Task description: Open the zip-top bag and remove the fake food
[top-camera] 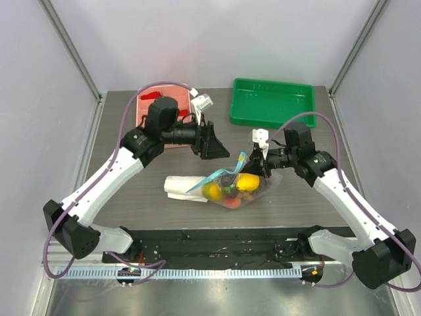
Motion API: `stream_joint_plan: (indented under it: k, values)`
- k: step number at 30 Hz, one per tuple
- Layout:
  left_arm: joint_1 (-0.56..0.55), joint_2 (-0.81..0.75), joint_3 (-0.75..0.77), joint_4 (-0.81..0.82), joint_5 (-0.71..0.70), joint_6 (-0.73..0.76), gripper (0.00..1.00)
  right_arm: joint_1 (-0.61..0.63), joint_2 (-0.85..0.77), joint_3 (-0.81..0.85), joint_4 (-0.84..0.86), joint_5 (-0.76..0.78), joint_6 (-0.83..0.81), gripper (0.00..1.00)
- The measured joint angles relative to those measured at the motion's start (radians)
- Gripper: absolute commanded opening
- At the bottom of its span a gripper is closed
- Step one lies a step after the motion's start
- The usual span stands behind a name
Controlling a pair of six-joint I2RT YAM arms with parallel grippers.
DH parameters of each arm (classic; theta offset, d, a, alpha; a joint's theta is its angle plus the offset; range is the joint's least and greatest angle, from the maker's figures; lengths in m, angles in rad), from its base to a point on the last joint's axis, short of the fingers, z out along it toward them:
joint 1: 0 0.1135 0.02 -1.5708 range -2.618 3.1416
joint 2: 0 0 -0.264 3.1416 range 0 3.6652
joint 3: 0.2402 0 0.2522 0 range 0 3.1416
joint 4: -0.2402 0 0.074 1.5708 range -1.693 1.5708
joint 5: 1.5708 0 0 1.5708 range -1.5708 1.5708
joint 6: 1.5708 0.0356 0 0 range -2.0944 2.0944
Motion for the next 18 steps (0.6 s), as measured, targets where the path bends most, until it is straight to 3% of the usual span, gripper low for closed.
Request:
stream_joint_plan:
  k: [5,10,15,18]
  values:
    - [-0.106,-0.085,-0.177,0.128,-0.18,-0.047,0.81,0.0,-0.129,-0.128,0.161,0.089,0.235,0.01]
    - [-0.191,-0.076,-0.199,0.189,-0.264,-0.062,0.77,0.0,-0.264,-0.246,0.301,0.174,0.461,0.01]
    - [-0.215,-0.022,-0.187,0.237,-0.271,-0.066,0.58,0.0,-0.305,-0.27,0.327,0.222,0.556,0.01]
    - [-0.216,0.019,-0.185,0.248,-0.258,-0.074,0.29,0.0,-0.325,-0.278,0.33,0.248,0.593,0.01]
